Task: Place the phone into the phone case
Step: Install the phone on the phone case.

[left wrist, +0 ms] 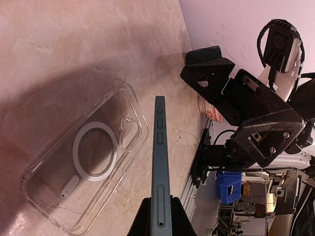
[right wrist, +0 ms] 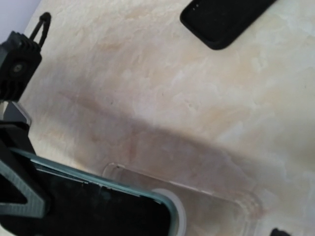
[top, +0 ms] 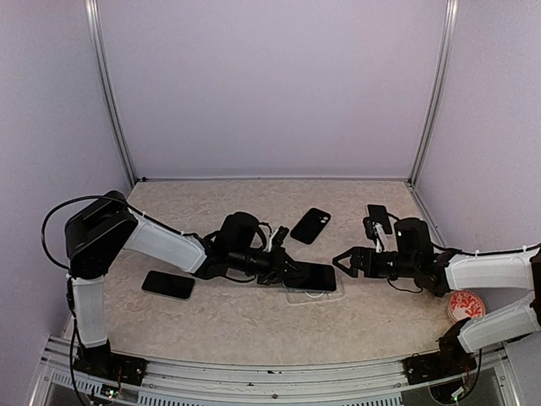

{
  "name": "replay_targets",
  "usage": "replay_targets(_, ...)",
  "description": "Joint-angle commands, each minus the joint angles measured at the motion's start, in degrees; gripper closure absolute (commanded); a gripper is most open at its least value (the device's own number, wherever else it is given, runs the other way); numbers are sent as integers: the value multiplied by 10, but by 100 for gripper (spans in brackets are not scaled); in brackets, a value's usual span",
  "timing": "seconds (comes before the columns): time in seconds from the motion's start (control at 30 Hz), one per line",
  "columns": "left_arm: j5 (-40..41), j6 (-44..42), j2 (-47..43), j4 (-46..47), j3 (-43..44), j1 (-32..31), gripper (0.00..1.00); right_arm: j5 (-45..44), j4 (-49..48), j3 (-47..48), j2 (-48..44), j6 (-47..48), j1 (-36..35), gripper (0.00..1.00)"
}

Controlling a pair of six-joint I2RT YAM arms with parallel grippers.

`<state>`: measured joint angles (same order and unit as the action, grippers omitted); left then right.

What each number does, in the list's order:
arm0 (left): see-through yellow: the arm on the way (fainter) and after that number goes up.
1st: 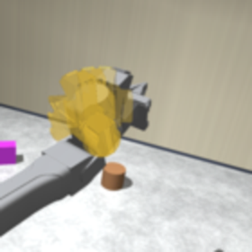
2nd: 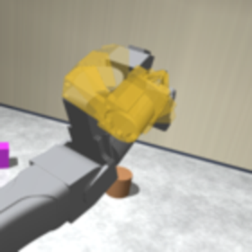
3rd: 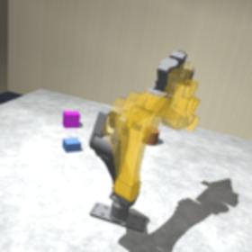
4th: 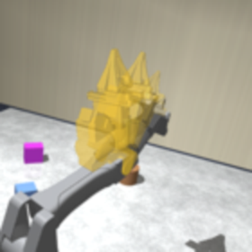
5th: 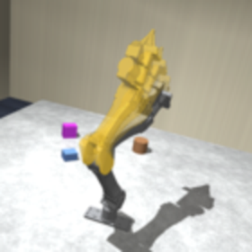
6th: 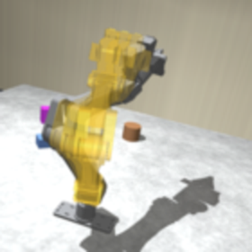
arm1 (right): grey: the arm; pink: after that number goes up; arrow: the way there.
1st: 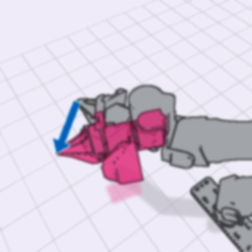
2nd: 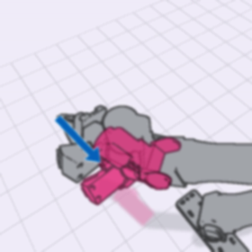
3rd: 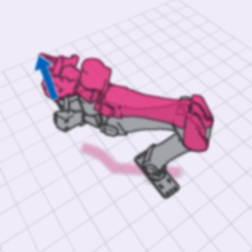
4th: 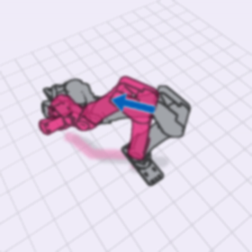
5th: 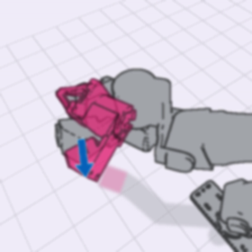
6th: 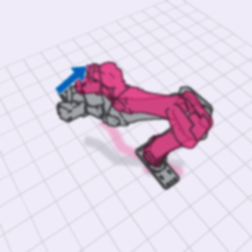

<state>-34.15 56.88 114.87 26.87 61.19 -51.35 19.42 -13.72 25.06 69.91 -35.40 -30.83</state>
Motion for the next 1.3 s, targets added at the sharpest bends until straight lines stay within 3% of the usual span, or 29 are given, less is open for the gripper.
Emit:
replay_targets(0.0,-22,20,15,53,23,-3,100,11,-31,-15,13,-5,5,2)
replay_targets(1.27,-24,88,75,24,63,-7,100,81,-166,-63,104,-46,2,10)
